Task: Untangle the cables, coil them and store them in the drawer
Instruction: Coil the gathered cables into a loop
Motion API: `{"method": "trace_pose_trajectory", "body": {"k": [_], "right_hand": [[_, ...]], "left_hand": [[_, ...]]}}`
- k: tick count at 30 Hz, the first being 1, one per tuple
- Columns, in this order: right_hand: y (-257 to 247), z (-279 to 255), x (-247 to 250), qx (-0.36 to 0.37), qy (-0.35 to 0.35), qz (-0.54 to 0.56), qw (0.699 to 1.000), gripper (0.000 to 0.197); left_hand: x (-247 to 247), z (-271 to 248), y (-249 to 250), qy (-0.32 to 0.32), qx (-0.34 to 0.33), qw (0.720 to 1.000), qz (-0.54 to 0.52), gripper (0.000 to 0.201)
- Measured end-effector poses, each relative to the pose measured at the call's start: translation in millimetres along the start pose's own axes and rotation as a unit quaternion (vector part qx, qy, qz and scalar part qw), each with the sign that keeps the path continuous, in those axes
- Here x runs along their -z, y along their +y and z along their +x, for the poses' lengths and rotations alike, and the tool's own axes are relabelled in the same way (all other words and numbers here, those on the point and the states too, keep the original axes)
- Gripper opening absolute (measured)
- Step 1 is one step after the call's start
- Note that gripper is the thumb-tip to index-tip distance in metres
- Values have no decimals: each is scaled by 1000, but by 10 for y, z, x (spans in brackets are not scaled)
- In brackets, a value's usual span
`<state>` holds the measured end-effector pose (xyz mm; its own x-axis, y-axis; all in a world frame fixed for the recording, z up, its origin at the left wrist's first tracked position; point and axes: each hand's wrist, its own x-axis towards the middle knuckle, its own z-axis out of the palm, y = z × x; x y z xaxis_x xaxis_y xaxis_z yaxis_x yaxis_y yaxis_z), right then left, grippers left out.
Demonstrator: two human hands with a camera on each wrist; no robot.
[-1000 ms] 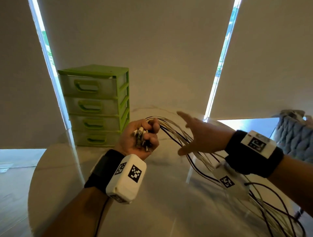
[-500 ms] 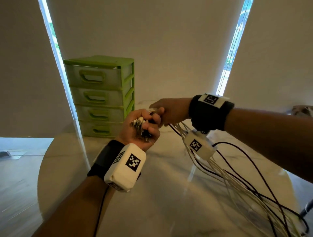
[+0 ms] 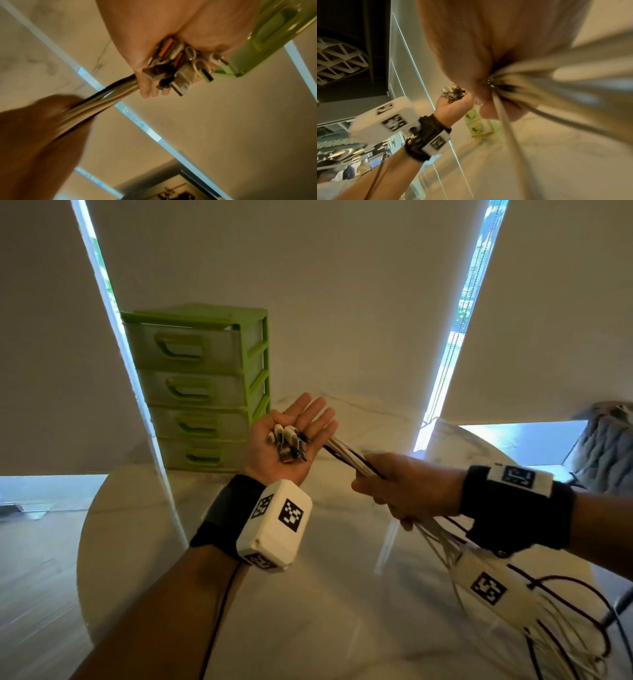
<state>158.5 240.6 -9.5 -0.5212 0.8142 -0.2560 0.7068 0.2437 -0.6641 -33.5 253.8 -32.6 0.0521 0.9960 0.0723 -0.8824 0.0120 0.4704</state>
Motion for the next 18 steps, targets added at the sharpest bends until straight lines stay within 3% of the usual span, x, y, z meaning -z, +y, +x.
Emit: {"method": "trace_pose_trajectory", "body": {"k": [4, 9, 12, 15, 18], "right_hand": [[89, -227, -91, -1, -31, -56, 998, 13], [46, -469, -119, 67, 16, -246, 967, 10], [-120, -515, -2, 126, 41, -271, 953, 19], [-290, -527, 196, 203, 47, -290, 934, 16], [-453, -476, 308, 247, 2, -293, 924, 10]], "left_hand": [[100, 59, 101, 22, -2, 998, 64, 37], [106, 72, 60, 36, 9, 986, 161, 36], [112, 69, 1, 29, 25, 976, 216, 37], [108, 36, -5, -13, 86, 963, 257, 40], [45, -69, -66, -81, 145, 938, 306, 36]]}}
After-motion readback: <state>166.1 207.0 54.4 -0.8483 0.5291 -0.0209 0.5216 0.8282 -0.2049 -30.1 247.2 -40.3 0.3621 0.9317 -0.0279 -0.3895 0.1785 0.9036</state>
